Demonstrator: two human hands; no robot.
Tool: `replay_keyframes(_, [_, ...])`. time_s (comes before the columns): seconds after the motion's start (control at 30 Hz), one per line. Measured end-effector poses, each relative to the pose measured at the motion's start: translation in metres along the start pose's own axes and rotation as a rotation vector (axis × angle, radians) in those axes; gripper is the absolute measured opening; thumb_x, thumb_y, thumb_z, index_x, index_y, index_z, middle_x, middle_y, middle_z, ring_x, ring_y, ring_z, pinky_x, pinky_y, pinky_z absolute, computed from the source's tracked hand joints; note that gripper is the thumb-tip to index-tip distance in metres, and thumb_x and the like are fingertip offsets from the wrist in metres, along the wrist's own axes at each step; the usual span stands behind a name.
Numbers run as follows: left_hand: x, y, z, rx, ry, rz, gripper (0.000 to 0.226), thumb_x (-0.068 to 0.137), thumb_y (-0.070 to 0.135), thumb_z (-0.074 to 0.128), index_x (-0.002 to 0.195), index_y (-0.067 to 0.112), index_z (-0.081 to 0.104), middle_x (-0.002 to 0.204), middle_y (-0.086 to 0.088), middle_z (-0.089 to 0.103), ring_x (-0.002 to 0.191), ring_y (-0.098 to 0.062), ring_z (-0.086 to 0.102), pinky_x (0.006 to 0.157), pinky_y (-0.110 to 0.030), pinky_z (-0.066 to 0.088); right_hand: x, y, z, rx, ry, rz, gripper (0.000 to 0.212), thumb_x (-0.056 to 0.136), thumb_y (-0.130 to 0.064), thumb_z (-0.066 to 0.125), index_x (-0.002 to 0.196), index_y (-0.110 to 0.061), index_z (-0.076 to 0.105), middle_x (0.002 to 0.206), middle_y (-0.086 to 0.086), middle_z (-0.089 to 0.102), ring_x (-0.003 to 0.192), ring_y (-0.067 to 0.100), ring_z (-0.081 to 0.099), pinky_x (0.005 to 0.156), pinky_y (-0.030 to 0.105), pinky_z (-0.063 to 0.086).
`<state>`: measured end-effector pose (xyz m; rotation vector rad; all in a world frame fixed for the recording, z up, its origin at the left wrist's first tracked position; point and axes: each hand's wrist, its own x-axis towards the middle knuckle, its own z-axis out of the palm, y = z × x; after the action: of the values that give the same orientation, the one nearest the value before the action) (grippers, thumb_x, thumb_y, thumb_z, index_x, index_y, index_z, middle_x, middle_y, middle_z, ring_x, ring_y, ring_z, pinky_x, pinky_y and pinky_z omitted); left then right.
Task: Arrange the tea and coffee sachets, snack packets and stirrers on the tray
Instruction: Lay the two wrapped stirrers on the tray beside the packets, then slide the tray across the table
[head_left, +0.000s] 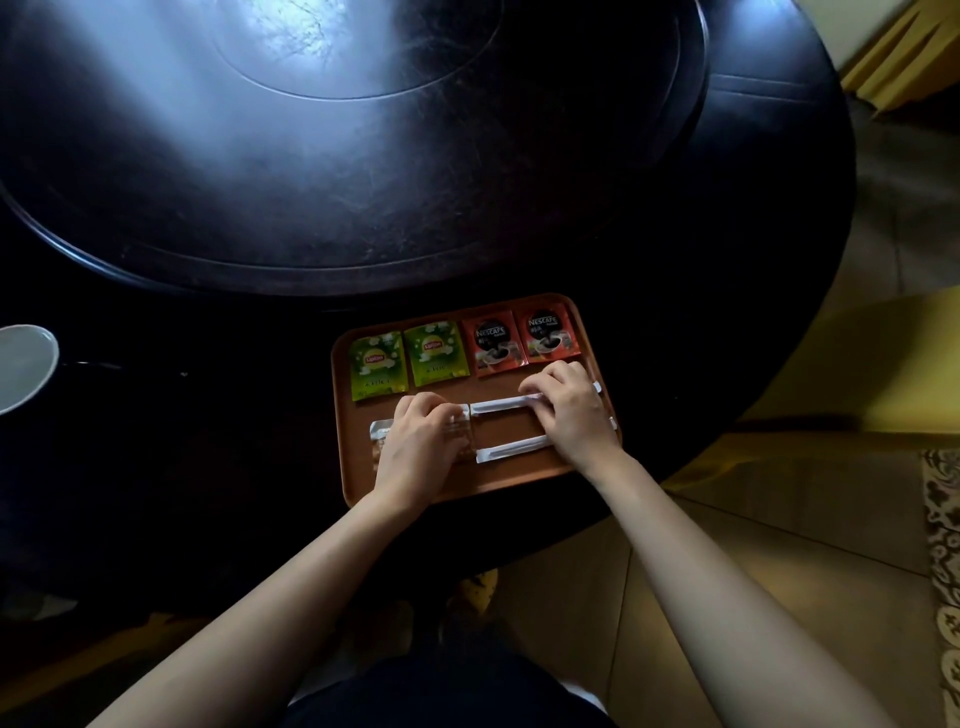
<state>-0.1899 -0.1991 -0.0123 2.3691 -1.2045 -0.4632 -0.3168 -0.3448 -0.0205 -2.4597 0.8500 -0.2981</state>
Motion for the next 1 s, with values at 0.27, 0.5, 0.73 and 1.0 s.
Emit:
replay_keyframes(0.27, [-0.002, -0.006, -0.008, -0.04, 0.091, -0.014, 0.032, 0.076, 0.014, 0.068, 0.108, 0.011, 0.064, 0.113, -0.008, 0.06, 0.111, -0.024, 0.044, 0.088, -0.026, 0.034, -0.03, 0.013, -0.011, -0.036, -0.193, -0.081, 0.011, 0.083, -0.016, 0.064, 0.093, -0.013, 0.065, 0.101, 0.006, 0.06, 0.107, 0.021, 0.049, 0.098, 0.035, 0.039])
replay_keyframes(0.5, [-0.009, -0.034, -0.026, 0.012, 0.188, -0.099, 0.028, 0.079, 0.014, 0.066, 0.107, 0.012, 0.064, 0.112, -0.013, 0.058, 0.109, -0.029, 0.044, 0.088, -0.033, 0.037, -0.028, 0.016, -0.017, 0.008, -0.078, 0.002, 0.015, 0.083, -0.013, 0.064, 0.098, -0.012, 0.064, 0.101, 0.007, 0.062, 0.103, 0.02, 0.051, 0.093, 0.028, 0.039])
replay_keyframes(0.73, [-0.009, -0.058, -0.028, -0.14, 0.242, -0.516, 0.04, 0.082, 0.009, 0.059, 0.119, 0.004, 0.044, 0.122, -0.022, 0.041, 0.107, -0.036, 0.048, 0.088, -0.041, 0.042, -0.006, 0.047, -0.037, 0.087, 0.155, 0.564, 0.022, 0.086, -0.009, 0.058, 0.107, -0.002, 0.061, 0.111, 0.02, 0.06, 0.101, 0.032, 0.058, 0.085, 0.034, 0.046])
replay_keyframes(1.0, [0.002, -0.071, -0.04, -0.218, 0.167, -0.6, 0.031, 0.079, 0.005, 0.057, 0.109, 0.002, 0.06, 0.107, -0.018, 0.067, 0.1, -0.032, 0.06, 0.08, -0.036, 0.044, 0.006, 0.038, -0.032, 0.114, 0.032, 0.631, 0.019, 0.087, -0.013, 0.057, 0.103, -0.004, 0.062, 0.108, 0.016, 0.066, 0.099, 0.029, 0.061, 0.079, 0.029, 0.044])
